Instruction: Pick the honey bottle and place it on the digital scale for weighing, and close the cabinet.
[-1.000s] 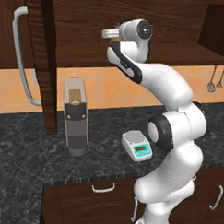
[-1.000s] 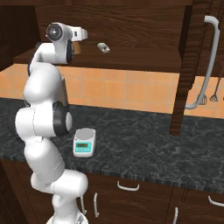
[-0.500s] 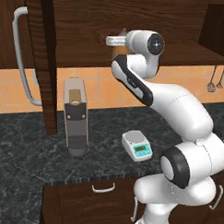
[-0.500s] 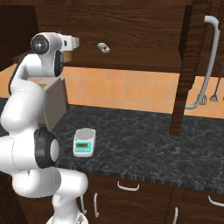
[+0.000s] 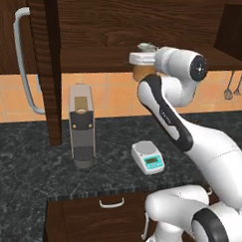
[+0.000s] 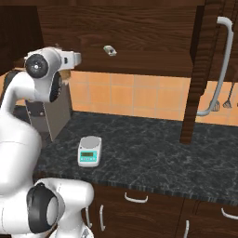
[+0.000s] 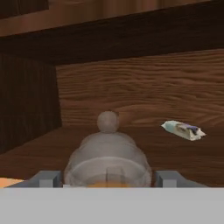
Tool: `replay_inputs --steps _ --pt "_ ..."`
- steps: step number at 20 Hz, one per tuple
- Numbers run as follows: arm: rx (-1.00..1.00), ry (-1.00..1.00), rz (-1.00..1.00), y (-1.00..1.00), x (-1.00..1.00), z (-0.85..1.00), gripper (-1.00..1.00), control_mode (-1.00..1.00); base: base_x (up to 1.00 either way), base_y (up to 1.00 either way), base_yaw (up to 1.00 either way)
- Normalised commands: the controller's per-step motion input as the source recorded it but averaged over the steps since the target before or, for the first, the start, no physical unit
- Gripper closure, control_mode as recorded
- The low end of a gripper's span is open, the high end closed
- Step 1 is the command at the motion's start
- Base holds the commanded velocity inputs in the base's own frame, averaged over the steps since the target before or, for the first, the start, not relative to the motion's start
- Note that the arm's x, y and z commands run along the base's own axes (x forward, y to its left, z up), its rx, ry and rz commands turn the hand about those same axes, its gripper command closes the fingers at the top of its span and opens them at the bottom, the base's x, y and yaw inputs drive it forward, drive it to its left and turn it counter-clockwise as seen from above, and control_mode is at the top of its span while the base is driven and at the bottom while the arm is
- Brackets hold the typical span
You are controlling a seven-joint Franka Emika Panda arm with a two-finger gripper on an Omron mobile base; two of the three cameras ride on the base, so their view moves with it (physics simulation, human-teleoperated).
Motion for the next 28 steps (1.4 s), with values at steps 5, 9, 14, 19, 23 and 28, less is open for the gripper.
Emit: replay_inputs --steps 5,9,14,19,23,28 --pt "-0.02 0.0 0.28 -0.43 -0.78 -0.53 1.0 -1.0 0.0 0.0 0.0" --pt "-0.09 0.0 0.37 -0.14 -0.38 -0.7 1.0 -1.0 0.0 0.0 0.0" --pt "-0.05 0.01 0.35 -0.2 -0.06 -0.71 1.0 -1.0 0.0 0.0 0.0" --pt "0.0 0.0 0.26 -0.18 0.01 -0.56 1.0 -1.0 0.0 0.0 0.0" --pt "0.0 0.0 0.18 -0.32 0.1 -0.45 1.0 -1.0 0.0 0.0 0.0" --pt "0.0 0.0 0.13 -0.15 0.0 -0.54 1.0 -1.0 0.0 0.0 0.0"
